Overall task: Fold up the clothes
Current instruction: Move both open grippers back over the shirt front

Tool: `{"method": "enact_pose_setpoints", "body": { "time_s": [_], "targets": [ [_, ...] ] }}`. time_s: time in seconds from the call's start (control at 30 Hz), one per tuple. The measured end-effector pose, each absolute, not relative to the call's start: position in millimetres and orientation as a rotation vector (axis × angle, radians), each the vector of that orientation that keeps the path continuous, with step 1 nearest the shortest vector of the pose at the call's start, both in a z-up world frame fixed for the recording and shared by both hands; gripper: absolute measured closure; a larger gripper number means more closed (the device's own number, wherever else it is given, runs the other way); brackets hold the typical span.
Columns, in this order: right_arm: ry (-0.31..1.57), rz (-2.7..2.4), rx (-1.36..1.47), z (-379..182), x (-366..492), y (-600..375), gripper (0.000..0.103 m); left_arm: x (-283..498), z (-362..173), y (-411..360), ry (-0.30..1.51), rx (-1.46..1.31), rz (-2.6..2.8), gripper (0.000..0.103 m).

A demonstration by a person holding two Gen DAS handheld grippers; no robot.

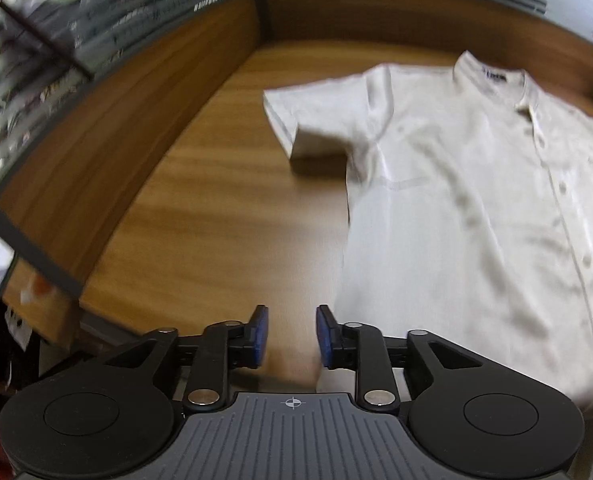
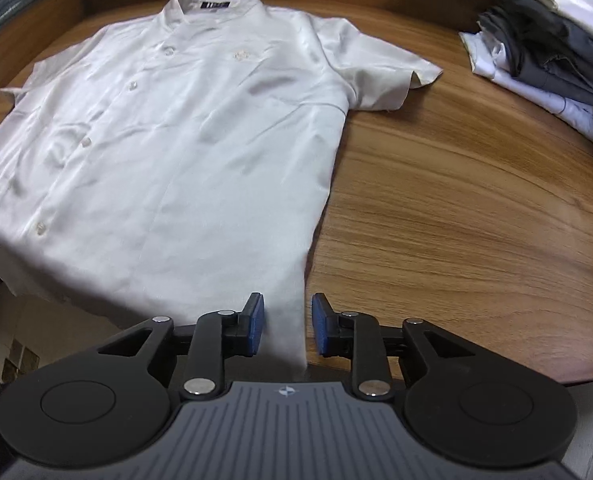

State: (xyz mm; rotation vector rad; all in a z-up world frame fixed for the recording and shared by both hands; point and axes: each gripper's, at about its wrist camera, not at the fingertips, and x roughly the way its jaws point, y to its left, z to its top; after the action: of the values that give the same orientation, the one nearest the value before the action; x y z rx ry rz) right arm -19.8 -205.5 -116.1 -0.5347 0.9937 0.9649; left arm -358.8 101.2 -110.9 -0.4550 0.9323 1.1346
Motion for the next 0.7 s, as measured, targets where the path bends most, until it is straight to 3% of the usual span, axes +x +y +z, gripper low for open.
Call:
{"method": "enact_pose_setpoints", "body": {
  "time_s": [0.37,0.7],
  "targets": [
    [0.948,0.904,-0.364,-90,-88,-178,0.057,-333,-83,197,0.918,-0.312,0.936,0.059],
    [0.971,0.663,-0.116,-90,-205,-130,0.049,-265,-49,276,0.908,-0.112,0.651,0.057]
  ]
}}
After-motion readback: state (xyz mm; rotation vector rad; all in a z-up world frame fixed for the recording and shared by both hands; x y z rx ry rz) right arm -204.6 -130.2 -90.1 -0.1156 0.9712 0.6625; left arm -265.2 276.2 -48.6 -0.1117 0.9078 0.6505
